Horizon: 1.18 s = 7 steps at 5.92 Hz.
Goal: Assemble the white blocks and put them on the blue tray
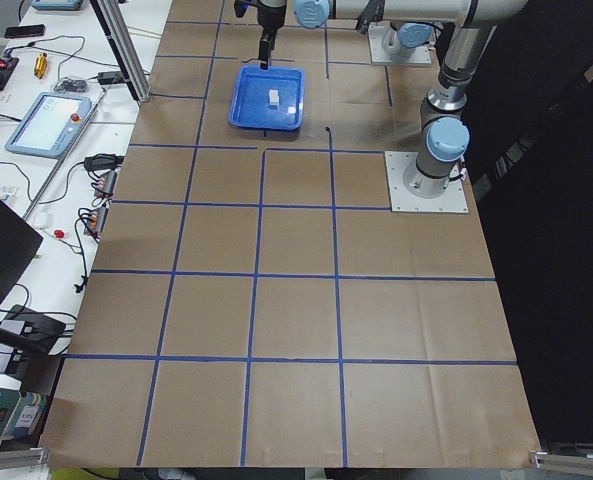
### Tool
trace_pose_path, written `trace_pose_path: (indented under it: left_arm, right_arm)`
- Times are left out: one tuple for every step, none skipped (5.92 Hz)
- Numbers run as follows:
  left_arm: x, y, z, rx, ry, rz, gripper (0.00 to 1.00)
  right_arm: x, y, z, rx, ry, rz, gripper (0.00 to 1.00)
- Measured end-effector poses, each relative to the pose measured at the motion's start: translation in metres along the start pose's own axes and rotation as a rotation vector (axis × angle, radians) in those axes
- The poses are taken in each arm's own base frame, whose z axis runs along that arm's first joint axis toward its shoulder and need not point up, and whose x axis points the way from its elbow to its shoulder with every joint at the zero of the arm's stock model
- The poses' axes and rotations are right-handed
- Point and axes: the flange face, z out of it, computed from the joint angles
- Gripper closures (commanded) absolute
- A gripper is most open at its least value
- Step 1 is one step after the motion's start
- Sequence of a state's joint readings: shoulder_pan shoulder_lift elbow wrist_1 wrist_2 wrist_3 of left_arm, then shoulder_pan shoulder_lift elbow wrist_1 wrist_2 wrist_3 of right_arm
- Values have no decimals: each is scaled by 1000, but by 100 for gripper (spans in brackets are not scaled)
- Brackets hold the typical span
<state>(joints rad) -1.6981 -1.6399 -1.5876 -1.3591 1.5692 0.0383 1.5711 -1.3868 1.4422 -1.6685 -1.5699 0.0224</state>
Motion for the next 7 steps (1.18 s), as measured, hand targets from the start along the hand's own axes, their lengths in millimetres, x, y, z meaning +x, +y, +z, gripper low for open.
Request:
trace_pose_path:
  left_arm:
    - [0, 0, 0, 0, 0, 0, 1]
    - [0, 0, 0, 0, 0, 0, 1]
    - [0, 0, 0, 1, 1, 0, 1]
    - [0, 0, 0, 1, 1, 0, 1]
    - [0, 0, 0, 0, 1, 0, 1]
    - [0, 0, 0, 0, 1, 0, 1]
    - [0, 0, 0, 0, 1, 0, 1]
  right_arm:
    - [-9, 4, -8, -18, 0, 10, 0]
    - [-8, 7, -10, -28, 1, 15, 0]
    - [-3, 16, -12, -32, 4, 18, 0]
    - [2, 28, -13, -28, 5, 20, 0]
    - [6, 33, -13, -26, 5, 24, 0]
    - [8, 34, -13, -26, 6, 27, 0]
    - [9, 34, -11, -29, 9, 28, 0]
